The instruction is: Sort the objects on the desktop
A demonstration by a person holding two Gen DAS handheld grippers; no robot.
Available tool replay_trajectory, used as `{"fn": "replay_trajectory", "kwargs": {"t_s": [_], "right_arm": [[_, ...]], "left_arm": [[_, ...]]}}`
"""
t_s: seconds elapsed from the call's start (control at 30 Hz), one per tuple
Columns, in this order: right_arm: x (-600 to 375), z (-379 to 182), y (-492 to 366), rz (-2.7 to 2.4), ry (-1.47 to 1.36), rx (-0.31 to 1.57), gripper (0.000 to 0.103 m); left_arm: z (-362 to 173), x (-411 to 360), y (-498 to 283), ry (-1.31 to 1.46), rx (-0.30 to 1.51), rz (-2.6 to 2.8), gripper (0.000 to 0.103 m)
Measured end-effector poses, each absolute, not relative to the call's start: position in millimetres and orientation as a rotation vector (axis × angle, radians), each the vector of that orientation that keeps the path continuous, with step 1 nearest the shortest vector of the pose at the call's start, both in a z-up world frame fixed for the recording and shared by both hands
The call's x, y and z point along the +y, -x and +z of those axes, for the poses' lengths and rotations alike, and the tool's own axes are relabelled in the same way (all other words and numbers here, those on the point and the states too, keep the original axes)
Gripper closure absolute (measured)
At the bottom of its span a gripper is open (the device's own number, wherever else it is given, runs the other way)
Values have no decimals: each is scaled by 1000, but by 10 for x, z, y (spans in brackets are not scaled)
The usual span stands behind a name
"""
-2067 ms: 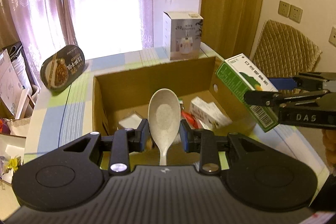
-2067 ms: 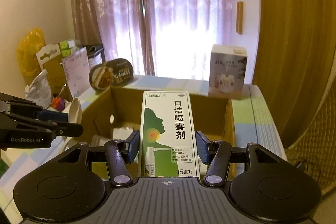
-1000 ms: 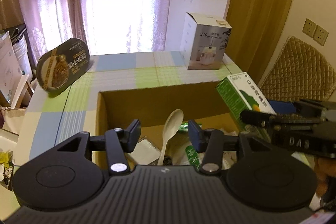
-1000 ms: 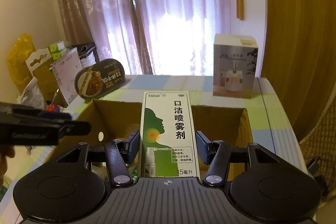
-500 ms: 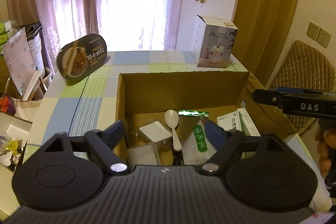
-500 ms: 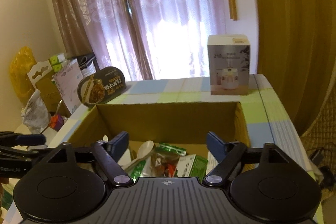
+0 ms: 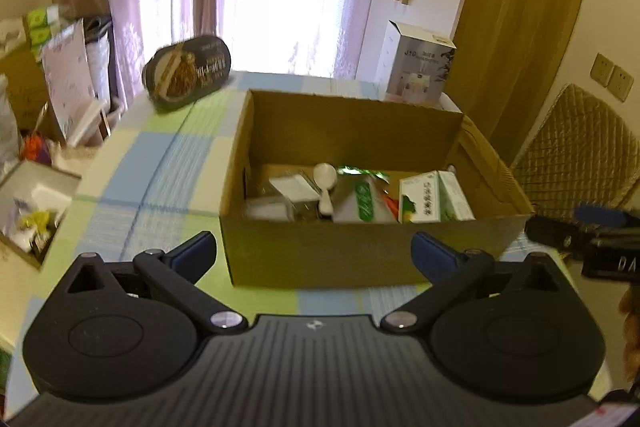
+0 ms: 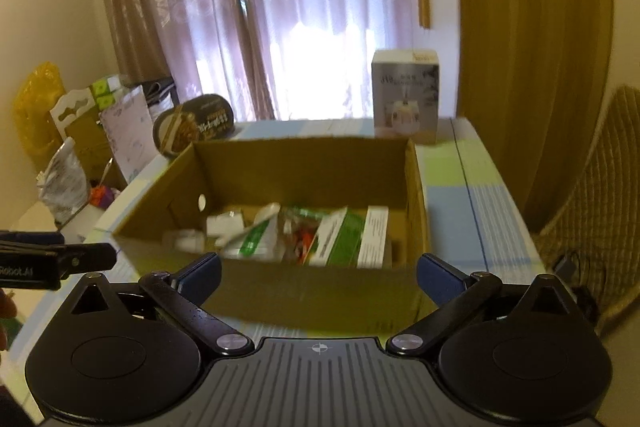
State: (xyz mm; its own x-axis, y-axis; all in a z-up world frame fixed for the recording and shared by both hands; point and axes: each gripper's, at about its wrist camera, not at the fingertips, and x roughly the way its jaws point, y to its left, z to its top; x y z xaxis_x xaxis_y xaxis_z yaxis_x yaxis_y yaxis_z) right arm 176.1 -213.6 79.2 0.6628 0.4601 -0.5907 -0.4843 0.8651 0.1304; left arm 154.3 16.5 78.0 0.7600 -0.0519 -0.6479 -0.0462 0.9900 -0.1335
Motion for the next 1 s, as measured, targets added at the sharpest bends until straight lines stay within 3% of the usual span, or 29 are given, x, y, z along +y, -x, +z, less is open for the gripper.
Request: {"fn": "replay_trajectory", "kwargs": {"t_s": [0.53,1.0], "right_arm": [[-2335,881,-1043,542,55,748,2],[-2450,1173,-556,564,73,680,2]], "left_arm": [[981,56,-774,170,724,90,1],[983,47,-367,132,752,124,1]]}}
